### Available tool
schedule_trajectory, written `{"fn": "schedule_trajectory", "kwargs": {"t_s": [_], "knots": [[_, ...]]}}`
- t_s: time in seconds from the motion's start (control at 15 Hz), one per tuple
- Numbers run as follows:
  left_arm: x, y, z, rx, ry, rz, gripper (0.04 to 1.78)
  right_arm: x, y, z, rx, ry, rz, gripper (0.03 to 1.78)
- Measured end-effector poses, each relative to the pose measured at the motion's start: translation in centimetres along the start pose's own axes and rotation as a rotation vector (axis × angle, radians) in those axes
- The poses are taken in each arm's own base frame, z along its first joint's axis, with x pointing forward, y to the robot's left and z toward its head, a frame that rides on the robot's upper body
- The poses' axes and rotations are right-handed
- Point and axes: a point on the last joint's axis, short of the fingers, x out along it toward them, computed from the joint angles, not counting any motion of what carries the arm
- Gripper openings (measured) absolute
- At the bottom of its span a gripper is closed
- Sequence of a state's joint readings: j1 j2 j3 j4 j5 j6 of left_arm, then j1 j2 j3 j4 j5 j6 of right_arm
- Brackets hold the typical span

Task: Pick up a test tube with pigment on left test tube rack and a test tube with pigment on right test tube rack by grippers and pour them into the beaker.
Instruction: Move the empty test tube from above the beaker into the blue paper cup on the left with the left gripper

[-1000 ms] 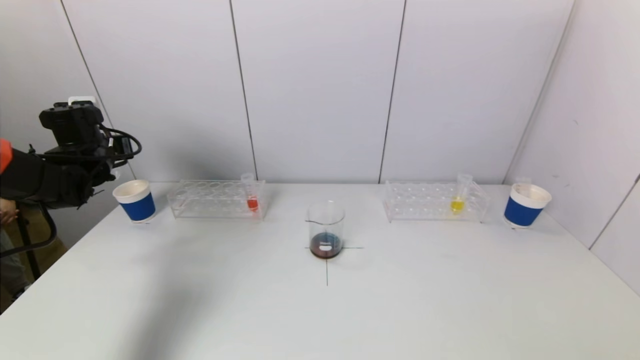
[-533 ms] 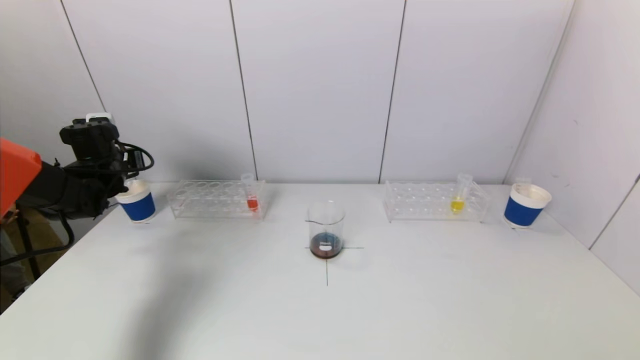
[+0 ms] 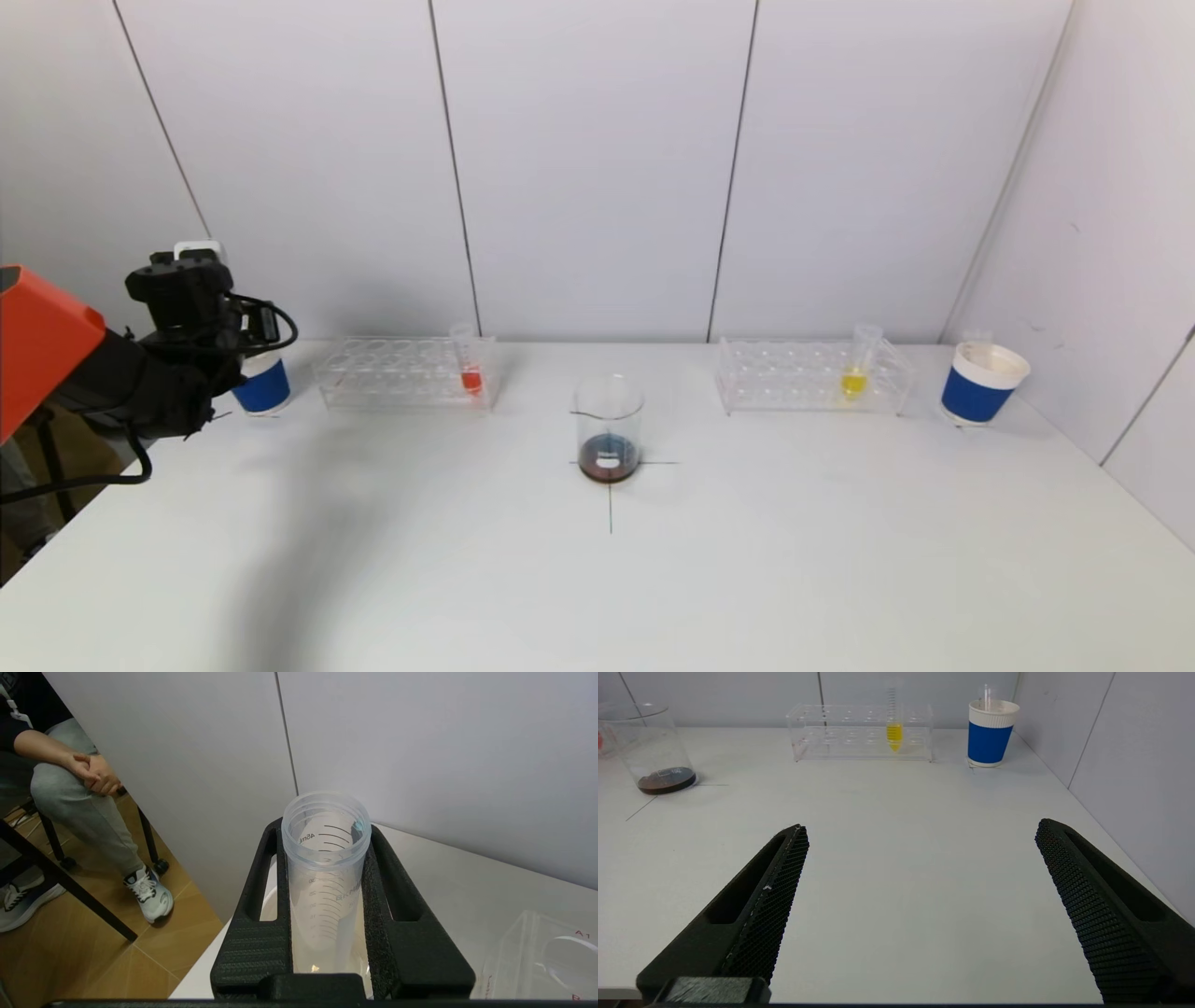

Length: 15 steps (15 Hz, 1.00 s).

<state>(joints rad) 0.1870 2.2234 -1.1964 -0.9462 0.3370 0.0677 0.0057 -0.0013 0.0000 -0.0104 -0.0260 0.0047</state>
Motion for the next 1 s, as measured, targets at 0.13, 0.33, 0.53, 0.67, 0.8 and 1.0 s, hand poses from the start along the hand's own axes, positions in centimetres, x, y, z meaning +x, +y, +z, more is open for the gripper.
{"fn": "schedule_trajectory", "kwargs": {"t_s": [0.13, 0.33, 0.53, 0.67, 0.8, 1.0], "knots": [[-0.13, 0.00, -0.33, 0.002, 0.009, -0.001, 0.45, 0.00, 0.00, 0.00, 0.000, 0.000, 0.000, 1.77], [-0.22, 0.04, -0.57, 0.002, 0.016, -0.001, 0.45, 0.00, 0.00, 0.00, 0.000, 0.000, 0.000, 1.77], [-0.25, 0.04, -0.63, 0.003, 0.018, -0.002, 0.45, 0.00, 0.00, 0.00, 0.000, 0.000, 0.000, 1.77], [-0.22, 0.10, -0.67, 0.003, 0.019, -0.002, 0.45, 0.00, 0.00, 0.00, 0.000, 0.000, 0.000, 1.77], [-0.22, 0.14, -0.65, 0.003, 0.019, -0.004, 0.45, 0.00, 0.00, 0.00, 0.000, 0.000, 0.000, 1.77], [-0.24, 0.19, -0.66, -0.002, 0.020, -0.008, 0.45, 0.00, 0.00, 0.00, 0.000, 0.000, 0.000, 1.77]]}}
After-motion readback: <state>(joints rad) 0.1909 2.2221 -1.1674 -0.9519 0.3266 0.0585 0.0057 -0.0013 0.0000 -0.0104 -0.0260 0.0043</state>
